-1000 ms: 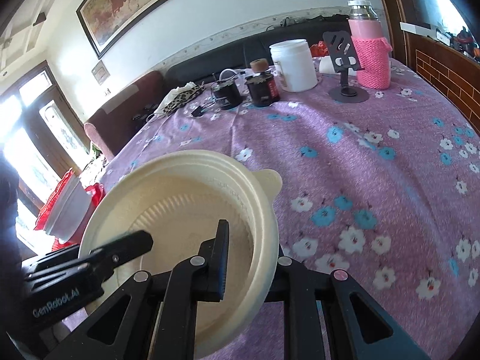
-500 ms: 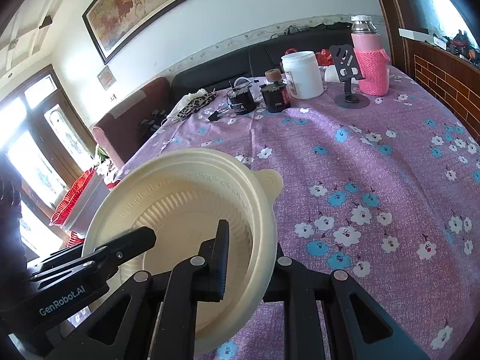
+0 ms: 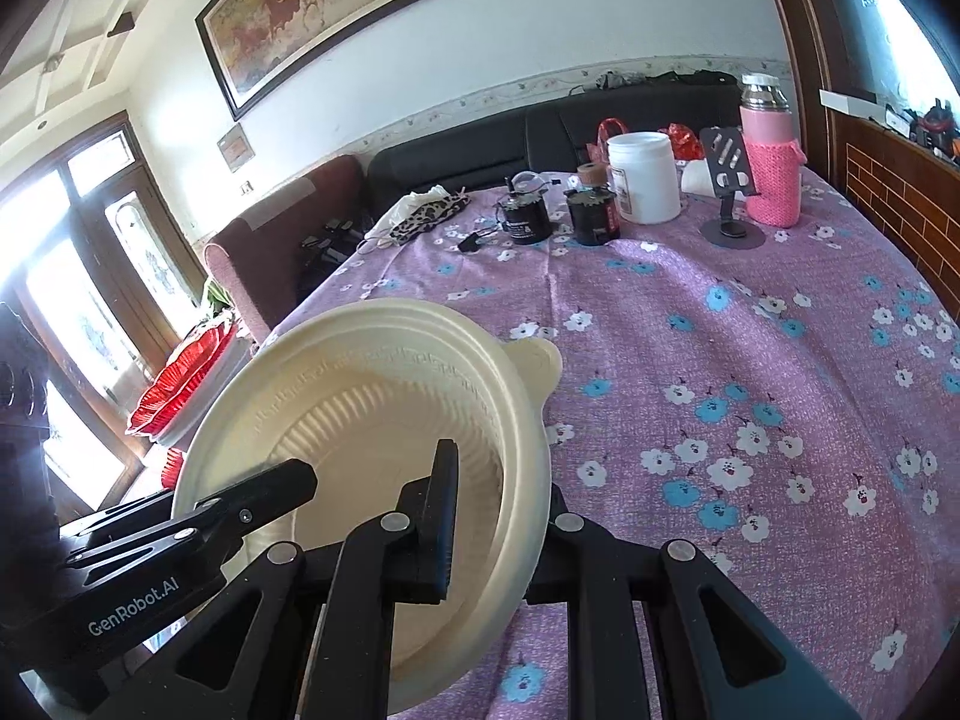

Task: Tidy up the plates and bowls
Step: 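Carry the cream bowl with both grippers over to the red plate stack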

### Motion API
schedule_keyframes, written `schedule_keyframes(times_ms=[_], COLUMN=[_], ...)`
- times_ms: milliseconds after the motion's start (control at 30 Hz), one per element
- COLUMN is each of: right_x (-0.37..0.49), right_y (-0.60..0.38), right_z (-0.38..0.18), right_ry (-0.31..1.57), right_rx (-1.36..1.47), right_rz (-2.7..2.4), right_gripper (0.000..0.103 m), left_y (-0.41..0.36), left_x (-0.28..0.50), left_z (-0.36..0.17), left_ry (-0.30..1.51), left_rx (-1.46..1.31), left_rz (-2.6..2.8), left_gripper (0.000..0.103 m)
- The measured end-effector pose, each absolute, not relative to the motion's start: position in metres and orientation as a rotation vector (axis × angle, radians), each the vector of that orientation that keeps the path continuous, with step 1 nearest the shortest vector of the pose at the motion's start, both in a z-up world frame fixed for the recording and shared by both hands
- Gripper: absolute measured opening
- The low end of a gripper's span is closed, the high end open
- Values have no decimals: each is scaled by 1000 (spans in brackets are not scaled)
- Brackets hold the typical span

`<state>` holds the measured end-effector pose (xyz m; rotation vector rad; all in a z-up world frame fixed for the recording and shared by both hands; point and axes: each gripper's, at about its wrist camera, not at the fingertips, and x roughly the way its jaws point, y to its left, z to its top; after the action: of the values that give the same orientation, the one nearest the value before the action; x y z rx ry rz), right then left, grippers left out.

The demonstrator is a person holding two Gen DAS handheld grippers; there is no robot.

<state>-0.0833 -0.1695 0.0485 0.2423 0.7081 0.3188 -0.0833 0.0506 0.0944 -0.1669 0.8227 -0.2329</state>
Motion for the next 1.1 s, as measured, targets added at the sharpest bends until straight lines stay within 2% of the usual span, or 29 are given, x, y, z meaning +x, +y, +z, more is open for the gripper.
schedule_keyframes(times_ms=[1100], right_x=[-95], right_y=[-28], right_z=[118], right_ry=[602], right_rx=[42], right_rz=[525], right_gripper=[17], left_y=[192], left_x=[-128], left_z=[146], left_ry=[665], left_rx=[-343], left_rz=[-74], left_gripper=[20])
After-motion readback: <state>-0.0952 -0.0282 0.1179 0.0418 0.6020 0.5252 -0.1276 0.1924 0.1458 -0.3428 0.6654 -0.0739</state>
